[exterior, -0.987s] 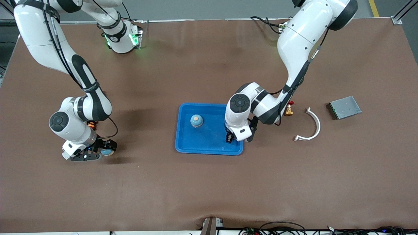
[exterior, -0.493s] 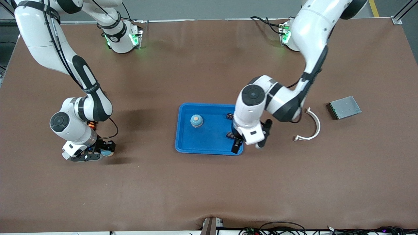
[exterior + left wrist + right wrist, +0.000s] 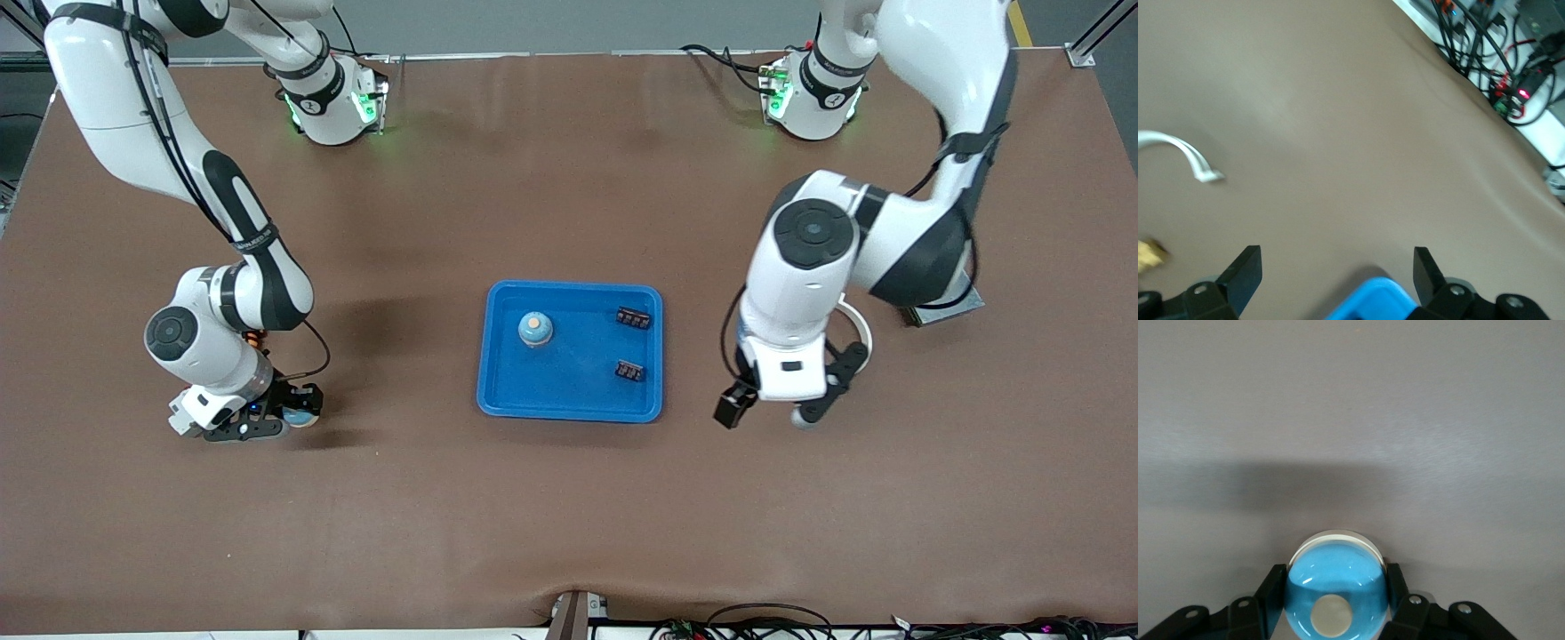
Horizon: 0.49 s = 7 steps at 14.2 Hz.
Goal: Place electrolytic capacitor and blue bell in tray
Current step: 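Release the capacitor into the tray with the left gripper and withdraw, then carry the bell into the tray with the right gripper and release it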
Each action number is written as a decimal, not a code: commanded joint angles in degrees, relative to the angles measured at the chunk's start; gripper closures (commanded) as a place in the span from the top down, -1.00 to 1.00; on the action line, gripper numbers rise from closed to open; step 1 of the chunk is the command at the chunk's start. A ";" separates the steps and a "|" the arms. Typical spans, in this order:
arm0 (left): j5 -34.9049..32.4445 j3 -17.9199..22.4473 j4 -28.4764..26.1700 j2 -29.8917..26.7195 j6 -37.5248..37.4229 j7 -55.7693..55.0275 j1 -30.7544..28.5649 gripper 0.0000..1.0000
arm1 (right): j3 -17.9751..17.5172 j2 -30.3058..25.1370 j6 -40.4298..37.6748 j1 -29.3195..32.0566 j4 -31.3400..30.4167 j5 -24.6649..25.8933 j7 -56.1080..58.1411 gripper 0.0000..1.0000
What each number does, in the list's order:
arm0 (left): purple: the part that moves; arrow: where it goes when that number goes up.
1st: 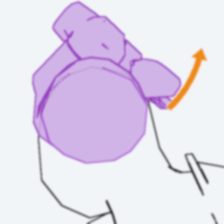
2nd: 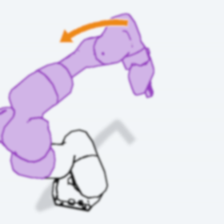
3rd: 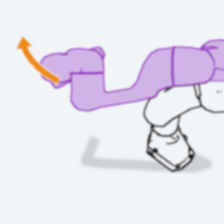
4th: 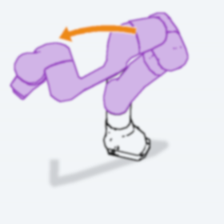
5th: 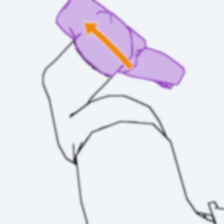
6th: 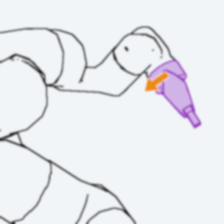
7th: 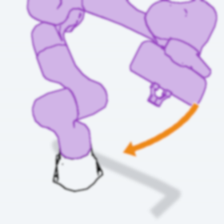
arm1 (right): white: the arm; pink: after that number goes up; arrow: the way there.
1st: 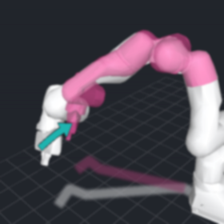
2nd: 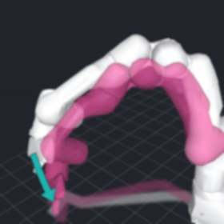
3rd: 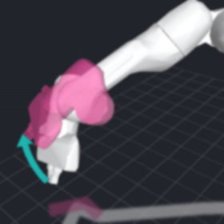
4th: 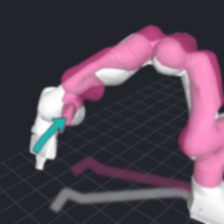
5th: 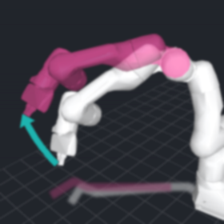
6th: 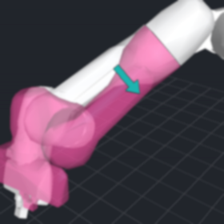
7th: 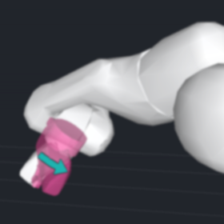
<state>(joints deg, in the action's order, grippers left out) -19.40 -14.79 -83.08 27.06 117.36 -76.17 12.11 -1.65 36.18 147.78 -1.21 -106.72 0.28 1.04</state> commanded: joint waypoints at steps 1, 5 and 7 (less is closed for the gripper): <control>-0.38 -0.59 -1.56 -4.89 -3.19 6.19 -2.60 1.00 | -0.11 0.04 -8.88 -2.74 5.36 -0.02 -7.78 -1.00; 3.14 -0.33 -1.56 -9.11 -8.98 14.45 -4.55 1.00 | -0.11 -1.89 -12.34 -8.62 6.87 -0.11 -20.68 -1.00; 4.27 -0.86 -1.47 -10.96 -11.27 19.20 -7.09 1.00 | -0.11 -2.51 -12.34 -13.01 7.14 -0.11 -30.87 -1.00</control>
<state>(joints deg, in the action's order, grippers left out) -17.08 -14.92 -83.11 19.24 108.26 -61.66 7.42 -2.03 35.27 136.40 -10.38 -99.37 0.24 -21.24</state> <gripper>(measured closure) 0.000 0.348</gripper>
